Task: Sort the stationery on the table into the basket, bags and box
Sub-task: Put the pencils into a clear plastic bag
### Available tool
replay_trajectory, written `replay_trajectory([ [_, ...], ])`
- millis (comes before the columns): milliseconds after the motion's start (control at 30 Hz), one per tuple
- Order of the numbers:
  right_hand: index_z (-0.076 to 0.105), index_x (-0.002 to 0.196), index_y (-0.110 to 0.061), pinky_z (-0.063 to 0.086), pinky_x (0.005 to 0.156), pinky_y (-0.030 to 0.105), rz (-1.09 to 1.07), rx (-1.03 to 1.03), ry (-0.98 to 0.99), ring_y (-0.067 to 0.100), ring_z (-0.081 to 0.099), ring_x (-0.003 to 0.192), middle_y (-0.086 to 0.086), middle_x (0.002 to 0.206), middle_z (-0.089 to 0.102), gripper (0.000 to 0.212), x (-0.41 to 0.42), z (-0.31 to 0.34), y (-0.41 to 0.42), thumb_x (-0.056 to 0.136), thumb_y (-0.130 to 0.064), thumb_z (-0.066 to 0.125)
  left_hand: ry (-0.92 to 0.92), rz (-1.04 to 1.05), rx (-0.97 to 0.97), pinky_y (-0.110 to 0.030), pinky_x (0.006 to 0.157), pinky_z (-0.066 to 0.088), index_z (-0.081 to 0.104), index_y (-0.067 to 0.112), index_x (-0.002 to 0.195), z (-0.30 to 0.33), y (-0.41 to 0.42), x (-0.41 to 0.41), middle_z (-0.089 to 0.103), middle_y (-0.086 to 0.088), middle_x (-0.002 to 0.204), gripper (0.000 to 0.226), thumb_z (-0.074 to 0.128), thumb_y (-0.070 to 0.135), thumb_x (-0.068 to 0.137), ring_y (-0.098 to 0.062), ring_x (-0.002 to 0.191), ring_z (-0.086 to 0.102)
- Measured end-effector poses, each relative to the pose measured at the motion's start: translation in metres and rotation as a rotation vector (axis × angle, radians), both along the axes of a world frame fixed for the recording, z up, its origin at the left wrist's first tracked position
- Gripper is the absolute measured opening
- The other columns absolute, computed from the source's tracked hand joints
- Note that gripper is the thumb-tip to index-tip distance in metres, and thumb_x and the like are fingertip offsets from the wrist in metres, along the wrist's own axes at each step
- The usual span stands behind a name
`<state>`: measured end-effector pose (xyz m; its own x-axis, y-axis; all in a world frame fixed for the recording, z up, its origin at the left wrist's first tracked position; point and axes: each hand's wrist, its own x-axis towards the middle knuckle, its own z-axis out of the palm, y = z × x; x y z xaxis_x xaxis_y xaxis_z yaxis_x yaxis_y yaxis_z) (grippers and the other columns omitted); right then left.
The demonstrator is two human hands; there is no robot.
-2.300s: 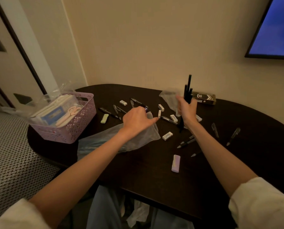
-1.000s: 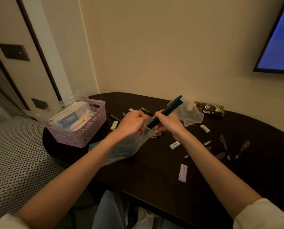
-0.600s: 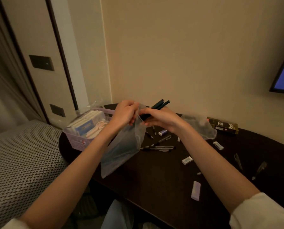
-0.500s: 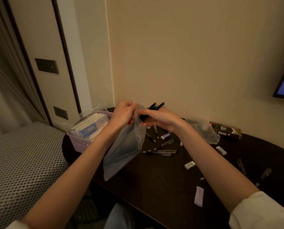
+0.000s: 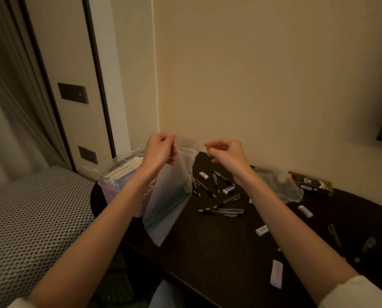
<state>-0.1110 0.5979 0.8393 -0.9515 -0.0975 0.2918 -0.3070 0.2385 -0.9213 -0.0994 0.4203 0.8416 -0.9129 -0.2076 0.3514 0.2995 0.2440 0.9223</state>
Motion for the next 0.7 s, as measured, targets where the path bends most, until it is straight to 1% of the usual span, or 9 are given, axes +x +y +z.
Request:
replay_trajectory([
  [67, 0.062, 0.116, -0.010, 0.055, 0.082, 0.026, 0.037, 0.087, -0.059, 0.014, 0.061, 0.101, 0.003, 0.113, 0.062, 0.036, 0.000, -0.007, -0.001, 0.081, -0.014, 0.071, -0.012, -0.006, 0.031, -0.024, 0.042, 0.045, 0.056, 0.003, 0.073, 0.002, -0.002, 0.000, 0.057, -0.008, 0.060, 0.032, 0.042, 0.013, 0.100, -0.016, 0.047, 0.052],
  [167, 0.057, 0.126, -0.009, 0.052, 0.094, 0.037, 0.041, 0.292, -0.125, 0.017, 0.060, 0.107, 0.004, 0.120, 0.060, 0.060, -0.004, -0.020, -0.010, 0.077, -0.038, 0.076, -0.022, -0.015, 0.045, -0.023, 0.043, 0.047, 0.060, -0.001, 0.080, 0.003, -0.003, 0.000, 0.061, -0.008, 0.062, 0.029, 0.043, 0.012, 0.100, -0.016, 0.048, 0.055],
  [267, 0.059, 0.125, -0.007, 0.052, 0.093, 0.036, 0.049, 0.337, -0.123, 0.017, 0.061, 0.108, 0.004, 0.120, 0.064, 0.061, -0.006, -0.037, -0.028, 0.079, -0.044, 0.072, -0.026, -0.013, 0.062, -0.022, 0.042, 0.047, 0.059, 0.002, 0.077, 0.004, -0.004, -0.001, 0.063, -0.007, 0.061, 0.030, 0.043, 0.011, 0.100, -0.014, 0.047, 0.055],
  [367, 0.068, 0.114, -0.012, 0.052, 0.088, 0.031, 0.035, 0.229, -0.045, 0.013, 0.063, 0.101, 0.004, 0.110, 0.070, 0.029, -0.009, -0.049, -0.043, 0.091, -0.030, 0.062, -0.021, -0.017, 0.059, -0.022, 0.043, 0.047, 0.059, 0.001, 0.079, 0.006, -0.005, 0.001, 0.063, -0.008, 0.064, 0.029, 0.043, 0.011, 0.100, -0.012, 0.046, 0.055],
  [400, 0.069, 0.111, -0.013, 0.051, 0.088, 0.032, 0.025, 0.169, -0.040, 0.012, 0.062, 0.100, 0.004, 0.108, 0.070, 0.024, -0.010, -0.050, -0.046, 0.093, -0.026, 0.059, -0.014, -0.017, 0.050, -0.022, 0.044, 0.047, 0.059, 0.001, 0.080, 0.007, -0.005, 0.002, 0.063, -0.008, 0.065, 0.029, 0.042, 0.011, 0.100, -0.012, 0.046, 0.055],
  [467, 0.071, 0.106, -0.015, 0.051, 0.093, 0.037, 0.024, 0.038, -0.069, 0.014, 0.062, 0.101, 0.003, 0.106, 0.070, 0.019, -0.015, -0.048, -0.048, 0.094, -0.023, 0.057, 0.003, -0.026, 0.056, -0.023, 0.045, 0.047, 0.059, 0.000, 0.083, 0.008, -0.009, 0.004, 0.063, -0.009, 0.068, 0.028, 0.042, 0.012, 0.101, -0.013, 0.048, 0.054],
  [533, 0.071, 0.100, -0.017, 0.053, 0.091, 0.041, 0.056, -0.077, -0.111, 0.019, 0.065, 0.101, 0.004, 0.104, 0.070, 0.016, -0.017, -0.042, -0.048, 0.095, -0.022, 0.056, 0.028, -0.035, 0.105, -0.025, 0.047, 0.049, 0.059, -0.002, 0.087, 0.006, -0.017, 0.003, 0.063, -0.011, 0.070, 0.029, 0.044, 0.019, 0.102, -0.017, 0.052, 0.056],
  [600, 0.069, 0.100, -0.012, 0.055, 0.083, 0.038, 0.070, -0.161, -0.119, 0.023, 0.067, 0.097, 0.008, 0.102, 0.070, 0.018, -0.018, -0.036, -0.045, 0.096, -0.020, 0.053, 0.052, -0.007, 0.126, -0.029, 0.056, 0.053, 0.060, 0.001, 0.089, -0.003, -0.027, 0.000, 0.064, -0.011, 0.076, 0.035, 0.049, 0.032, 0.100, -0.019, 0.061, 0.060],
  [700, 0.067, 0.106, -0.006, 0.057, 0.078, 0.035, 0.056, -0.212, -0.093, 0.023, 0.069, 0.092, 0.012, 0.102, 0.071, 0.023, -0.021, -0.030, -0.038, 0.097, -0.019, 0.051, 0.029, 0.006, 0.049, -0.031, 0.074, 0.054, 0.056, 0.006, 0.106, -0.030, -0.040, -0.003, 0.063, -0.009, 0.100, 0.046, 0.061, 0.048, 0.087, -0.018, 0.085, 0.063],
])
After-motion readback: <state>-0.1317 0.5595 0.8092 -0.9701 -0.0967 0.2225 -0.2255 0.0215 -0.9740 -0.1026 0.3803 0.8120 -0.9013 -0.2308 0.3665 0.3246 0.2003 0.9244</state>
